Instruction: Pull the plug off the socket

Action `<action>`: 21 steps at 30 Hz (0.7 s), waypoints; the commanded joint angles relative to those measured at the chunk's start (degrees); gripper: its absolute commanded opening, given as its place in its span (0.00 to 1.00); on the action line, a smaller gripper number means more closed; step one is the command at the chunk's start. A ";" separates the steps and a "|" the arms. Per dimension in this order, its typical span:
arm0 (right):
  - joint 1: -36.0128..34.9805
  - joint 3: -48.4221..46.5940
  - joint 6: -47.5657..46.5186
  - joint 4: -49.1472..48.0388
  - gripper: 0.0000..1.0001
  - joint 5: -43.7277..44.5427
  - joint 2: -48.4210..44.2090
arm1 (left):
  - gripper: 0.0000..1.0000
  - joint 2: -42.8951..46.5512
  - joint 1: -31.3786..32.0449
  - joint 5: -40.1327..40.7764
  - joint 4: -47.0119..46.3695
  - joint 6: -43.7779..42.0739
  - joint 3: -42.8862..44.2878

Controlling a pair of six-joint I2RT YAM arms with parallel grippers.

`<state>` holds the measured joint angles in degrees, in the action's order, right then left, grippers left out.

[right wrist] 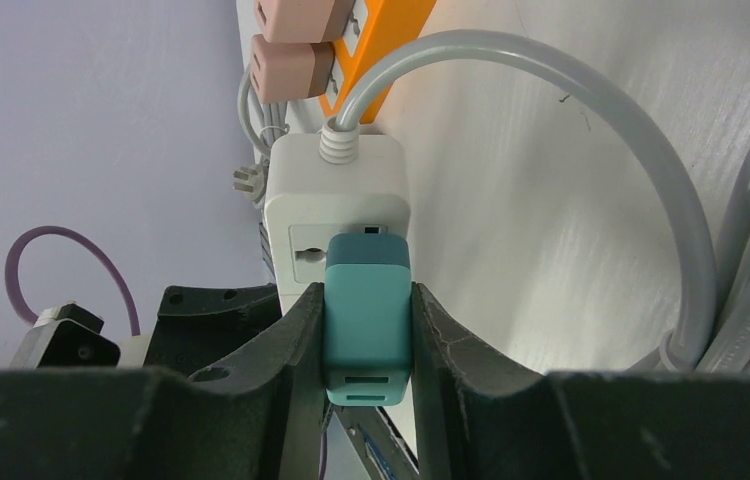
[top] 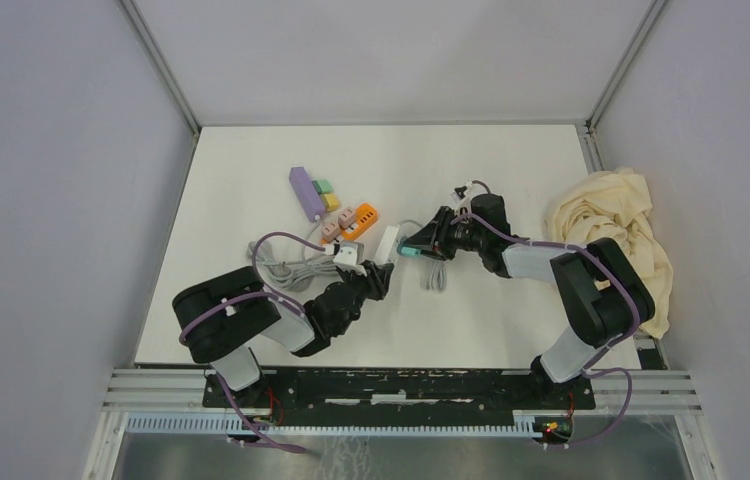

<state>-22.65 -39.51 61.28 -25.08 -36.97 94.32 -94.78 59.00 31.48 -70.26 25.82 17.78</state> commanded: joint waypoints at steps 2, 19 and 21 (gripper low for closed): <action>0.52 -1.29 0.22 -4.11 0.00 -3.56 -1.26 | 0.03 1.03 -0.19 0.95 -4.38 -1.13 0.72; 0.43 0.41 -0.07 -4.06 0.00 -2.93 -3.73 | 0.03 1.07 -0.21 3.93 -2.75 -0.14 1.13; -1.60 0.13 -0.78 -3.45 0.00 -2.49 -3.83 | 0.03 1.03 -0.22 5.04 -1.63 0.28 1.47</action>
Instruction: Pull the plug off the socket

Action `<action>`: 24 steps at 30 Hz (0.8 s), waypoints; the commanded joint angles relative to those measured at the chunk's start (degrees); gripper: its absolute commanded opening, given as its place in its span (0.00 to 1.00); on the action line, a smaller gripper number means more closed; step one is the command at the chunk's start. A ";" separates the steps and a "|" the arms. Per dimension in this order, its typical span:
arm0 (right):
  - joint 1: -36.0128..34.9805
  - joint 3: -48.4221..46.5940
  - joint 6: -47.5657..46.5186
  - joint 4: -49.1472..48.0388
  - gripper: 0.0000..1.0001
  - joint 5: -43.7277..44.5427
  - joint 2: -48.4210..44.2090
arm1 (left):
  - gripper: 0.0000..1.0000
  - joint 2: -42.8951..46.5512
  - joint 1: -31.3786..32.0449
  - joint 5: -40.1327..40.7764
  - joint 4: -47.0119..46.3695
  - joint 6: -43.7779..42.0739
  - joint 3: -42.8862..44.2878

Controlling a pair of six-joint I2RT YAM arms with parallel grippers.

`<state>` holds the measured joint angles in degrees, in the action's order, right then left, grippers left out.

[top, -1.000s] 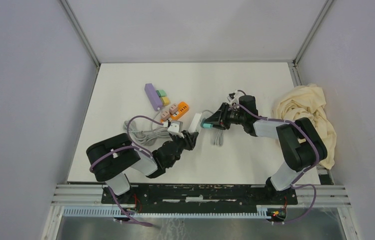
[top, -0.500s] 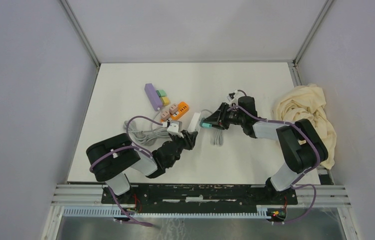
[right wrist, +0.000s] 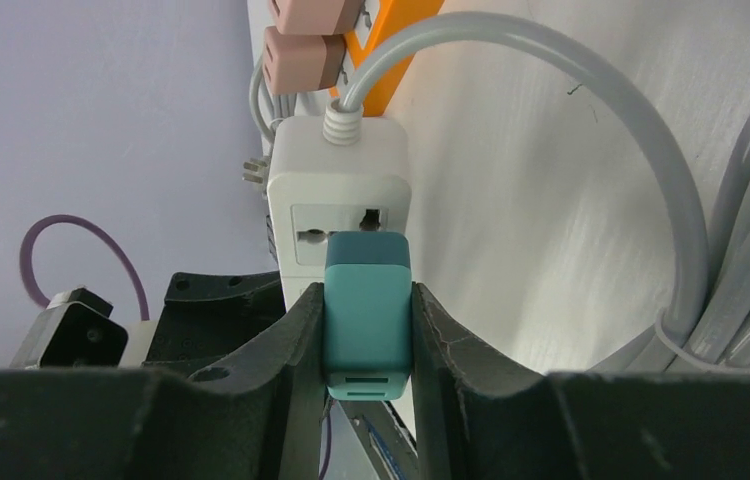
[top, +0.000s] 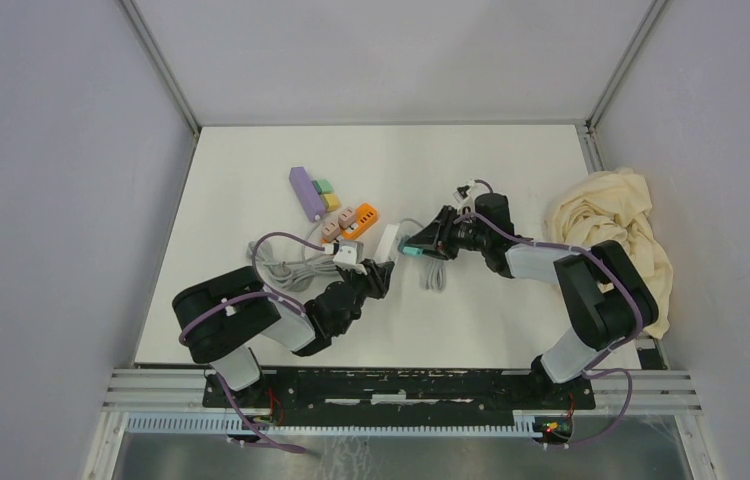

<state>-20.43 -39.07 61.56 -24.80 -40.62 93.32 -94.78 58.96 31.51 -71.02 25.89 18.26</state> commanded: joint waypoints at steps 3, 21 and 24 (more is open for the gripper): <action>-3.90 -0.81 -1.09 -2.91 0.00 1.60 -1.93 | 0.03 0.97 -0.33 5.79 0.07 0.62 1.34; 7.73 -5.87 -5.40 2.90 0.00 -6.54 -5.12 | 0.03 2.02 -0.77 2.07 0.15 0.21 0.70; 9.86 -7.81 -8.63 6.07 0.00 -8.49 -7.25 | 0.03 2.08 -0.82 -0.40 -0.59 -0.71 0.47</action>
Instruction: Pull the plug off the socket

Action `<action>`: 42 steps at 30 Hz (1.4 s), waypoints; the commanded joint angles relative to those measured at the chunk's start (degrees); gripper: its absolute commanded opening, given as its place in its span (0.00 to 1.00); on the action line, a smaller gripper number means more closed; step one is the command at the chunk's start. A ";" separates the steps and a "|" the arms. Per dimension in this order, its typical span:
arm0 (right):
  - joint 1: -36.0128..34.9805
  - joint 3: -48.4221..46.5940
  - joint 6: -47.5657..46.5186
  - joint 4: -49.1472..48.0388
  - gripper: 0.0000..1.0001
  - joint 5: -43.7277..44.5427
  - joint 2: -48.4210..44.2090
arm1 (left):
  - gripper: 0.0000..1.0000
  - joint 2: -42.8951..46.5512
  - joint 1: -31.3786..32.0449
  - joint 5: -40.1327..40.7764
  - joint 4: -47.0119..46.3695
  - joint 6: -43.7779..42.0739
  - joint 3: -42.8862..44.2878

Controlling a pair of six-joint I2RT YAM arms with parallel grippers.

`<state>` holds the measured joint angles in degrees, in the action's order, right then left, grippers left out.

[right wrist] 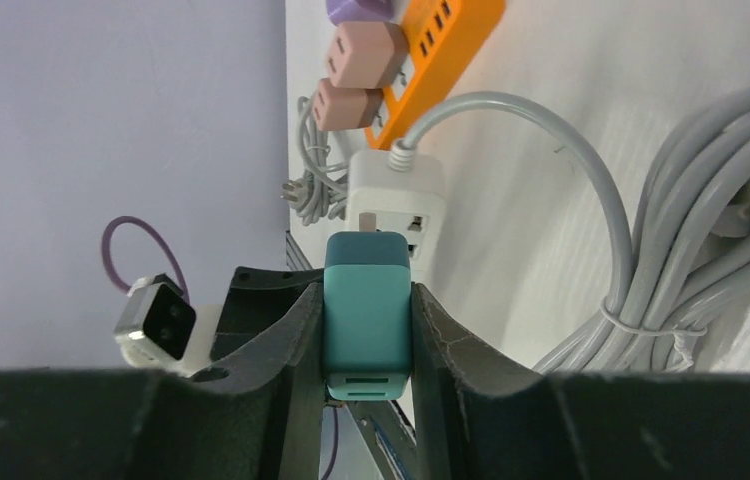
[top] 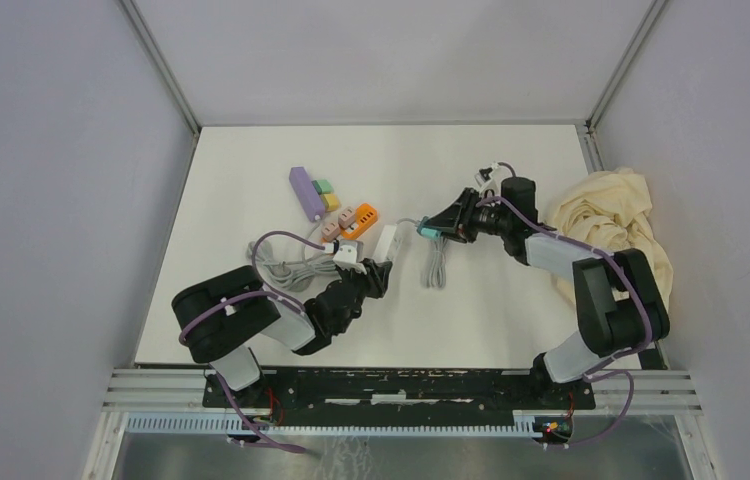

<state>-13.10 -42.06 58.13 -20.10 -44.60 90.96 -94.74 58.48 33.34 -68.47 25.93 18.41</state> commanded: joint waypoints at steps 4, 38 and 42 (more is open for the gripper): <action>5.94 -7.18 -10.02 6.25 0.00 -6.22 -7.52 | 0.03 2.01 -0.44 -4.21 -4.14 -1.39 0.05; 25.73 -13.81 -24.92 12.53 0.15 8.98 12.10 | 0.03 2.70 -0.77 -10.11 -7.43 -2.03 -1.81; 28.16 -17.26 -22.90 11.89 0.18 8.28 18.01 | 0.03 2.77 -0.87 -10.46 -7.18 -1.99 -1.80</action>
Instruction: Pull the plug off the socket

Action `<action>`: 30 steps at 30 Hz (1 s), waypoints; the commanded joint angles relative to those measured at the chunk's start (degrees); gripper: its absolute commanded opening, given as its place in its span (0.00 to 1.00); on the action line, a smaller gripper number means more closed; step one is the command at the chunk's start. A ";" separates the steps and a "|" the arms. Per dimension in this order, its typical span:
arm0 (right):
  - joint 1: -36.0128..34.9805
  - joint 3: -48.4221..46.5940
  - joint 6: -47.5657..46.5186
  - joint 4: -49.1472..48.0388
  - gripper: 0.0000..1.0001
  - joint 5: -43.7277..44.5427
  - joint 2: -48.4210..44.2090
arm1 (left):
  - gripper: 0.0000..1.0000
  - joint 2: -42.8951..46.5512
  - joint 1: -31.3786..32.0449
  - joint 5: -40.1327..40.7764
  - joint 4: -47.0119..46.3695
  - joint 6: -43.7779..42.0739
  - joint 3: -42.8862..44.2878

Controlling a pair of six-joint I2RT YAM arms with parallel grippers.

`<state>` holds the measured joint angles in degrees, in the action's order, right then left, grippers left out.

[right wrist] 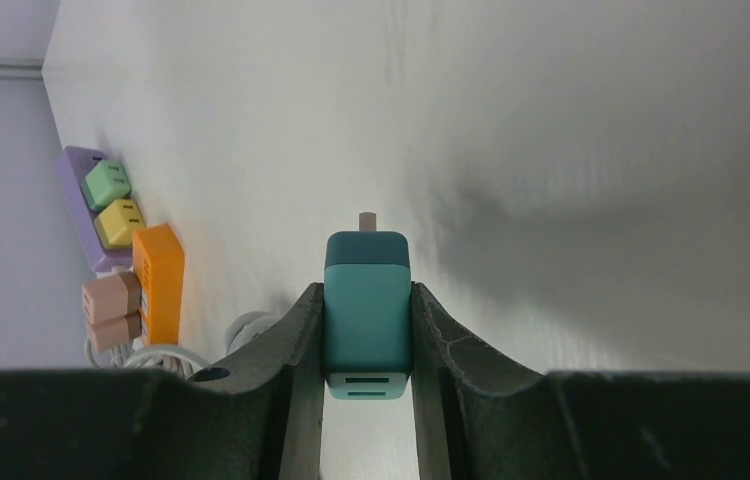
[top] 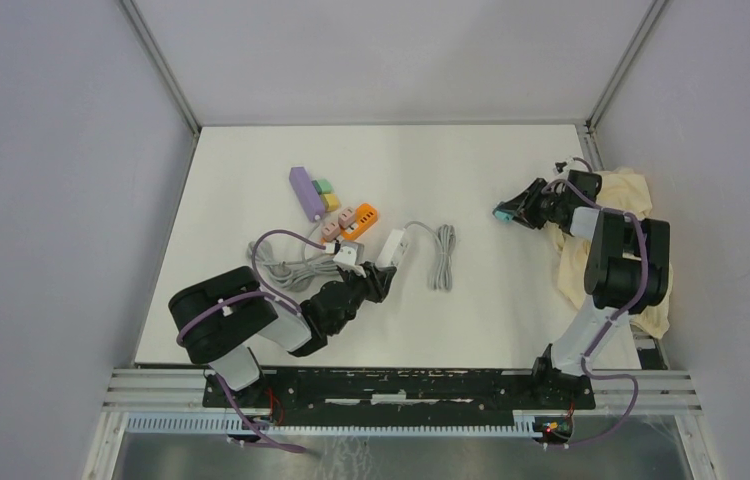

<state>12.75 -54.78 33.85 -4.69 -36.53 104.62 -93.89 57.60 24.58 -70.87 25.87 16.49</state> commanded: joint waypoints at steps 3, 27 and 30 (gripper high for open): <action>3.63 -5.59 2.22 -3.45 0.25 -1.77 7.39 | 0.03 1.82 -0.11 -1.80 -4.77 -1.87 0.20; 4.91 -10.28 -15.97 15.56 0.68 -6.47 -12.78 | 0.03 1.31 -1.06 -7.33 -4.98 -2.14 0.48; 4.89 -9.89 -18.90 16.74 0.68 -7.85 -16.66 | 0.03 1.34 -1.24 -8.34 -5.58 -2.22 0.22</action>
<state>17.39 -62.89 19.97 10.90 -41.34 93.69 -93.89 56.58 19.25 -70.87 25.87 16.49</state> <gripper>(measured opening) 0.678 0.433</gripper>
